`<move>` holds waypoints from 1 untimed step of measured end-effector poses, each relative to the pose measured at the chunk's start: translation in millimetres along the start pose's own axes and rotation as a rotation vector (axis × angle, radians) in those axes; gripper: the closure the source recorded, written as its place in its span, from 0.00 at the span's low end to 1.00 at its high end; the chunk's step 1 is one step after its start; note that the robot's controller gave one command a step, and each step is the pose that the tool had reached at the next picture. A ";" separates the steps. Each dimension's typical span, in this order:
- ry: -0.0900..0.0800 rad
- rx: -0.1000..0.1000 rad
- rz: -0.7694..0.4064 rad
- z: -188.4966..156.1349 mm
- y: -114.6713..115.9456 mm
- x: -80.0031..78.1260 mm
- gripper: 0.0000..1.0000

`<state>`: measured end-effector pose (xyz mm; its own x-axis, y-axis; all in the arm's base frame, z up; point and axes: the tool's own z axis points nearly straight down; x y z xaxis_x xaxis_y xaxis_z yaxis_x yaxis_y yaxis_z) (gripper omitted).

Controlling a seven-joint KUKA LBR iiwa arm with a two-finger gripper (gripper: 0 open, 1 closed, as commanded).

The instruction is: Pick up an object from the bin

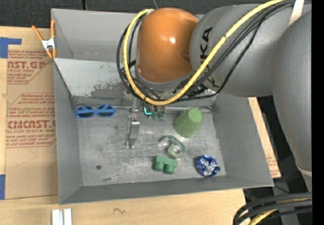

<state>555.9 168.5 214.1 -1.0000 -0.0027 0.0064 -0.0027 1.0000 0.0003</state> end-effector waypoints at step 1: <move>0.004 0.002 -0.098 88.5 -50.4 53.8 0.00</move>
Offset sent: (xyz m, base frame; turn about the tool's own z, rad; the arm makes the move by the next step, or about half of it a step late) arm -0.0509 -0.0489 -0.0834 -0.0988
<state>501.7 117.9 126.0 -0.9949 -0.1002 0.0107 -0.1002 0.9950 -0.0013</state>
